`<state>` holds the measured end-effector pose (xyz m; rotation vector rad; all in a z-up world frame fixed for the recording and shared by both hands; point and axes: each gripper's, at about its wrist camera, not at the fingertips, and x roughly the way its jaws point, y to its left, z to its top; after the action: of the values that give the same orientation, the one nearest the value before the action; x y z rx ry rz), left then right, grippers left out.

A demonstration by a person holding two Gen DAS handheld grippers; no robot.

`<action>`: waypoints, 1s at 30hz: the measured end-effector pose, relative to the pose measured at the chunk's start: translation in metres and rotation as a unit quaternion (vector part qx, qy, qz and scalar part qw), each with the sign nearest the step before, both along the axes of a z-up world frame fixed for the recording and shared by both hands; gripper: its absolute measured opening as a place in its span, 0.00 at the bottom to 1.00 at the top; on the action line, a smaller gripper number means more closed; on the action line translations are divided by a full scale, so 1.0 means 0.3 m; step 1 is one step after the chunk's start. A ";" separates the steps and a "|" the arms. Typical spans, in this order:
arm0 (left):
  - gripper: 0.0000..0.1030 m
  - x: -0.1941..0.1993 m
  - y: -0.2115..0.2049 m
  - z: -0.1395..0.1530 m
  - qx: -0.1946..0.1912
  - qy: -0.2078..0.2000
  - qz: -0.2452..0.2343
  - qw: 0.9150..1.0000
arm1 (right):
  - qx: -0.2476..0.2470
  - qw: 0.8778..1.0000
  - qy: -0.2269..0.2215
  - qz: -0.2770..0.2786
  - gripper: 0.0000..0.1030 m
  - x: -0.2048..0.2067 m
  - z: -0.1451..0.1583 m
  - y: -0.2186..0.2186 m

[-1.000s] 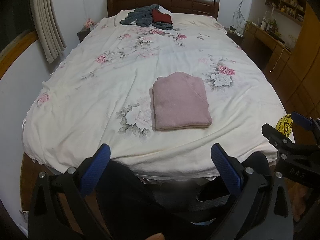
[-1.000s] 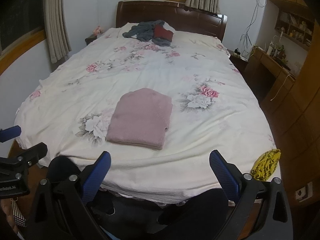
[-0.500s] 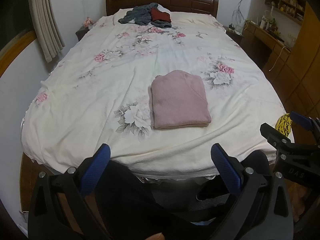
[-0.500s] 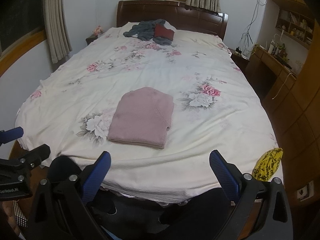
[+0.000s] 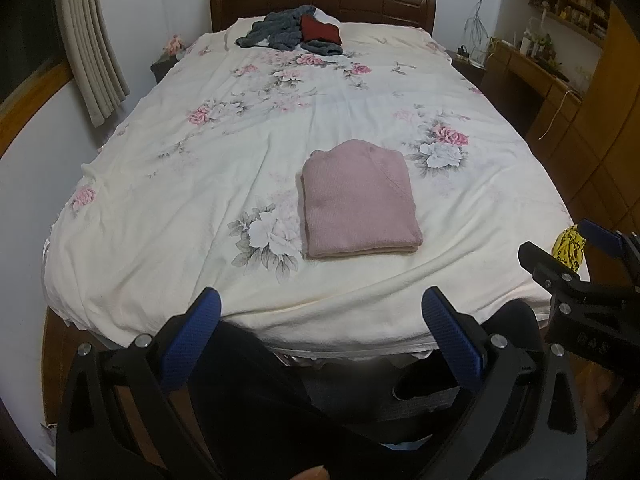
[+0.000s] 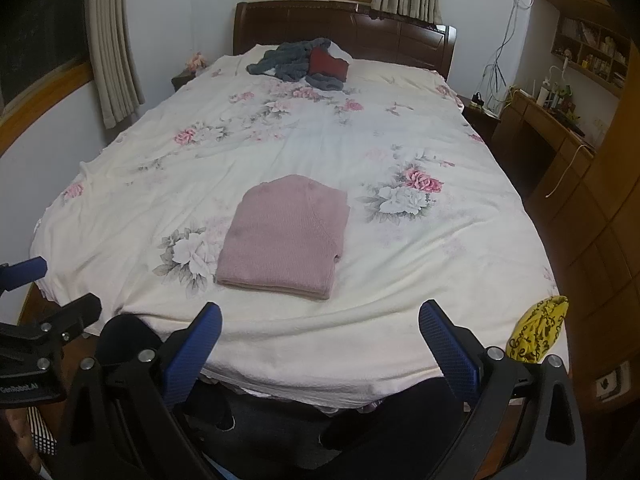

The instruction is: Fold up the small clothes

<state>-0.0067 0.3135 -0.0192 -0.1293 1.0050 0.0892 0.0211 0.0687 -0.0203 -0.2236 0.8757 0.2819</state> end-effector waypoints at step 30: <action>0.97 -0.028 -0.020 0.010 0.000 -0.005 -0.003 1.000 | 0.001 1.000 -0.003 -0.006 0.96 -0.021 0.011 -0.013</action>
<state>-0.0150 0.3074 -0.0162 -0.1270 0.9955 0.0825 0.0150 0.0648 -0.0170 -0.2168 0.8696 0.2711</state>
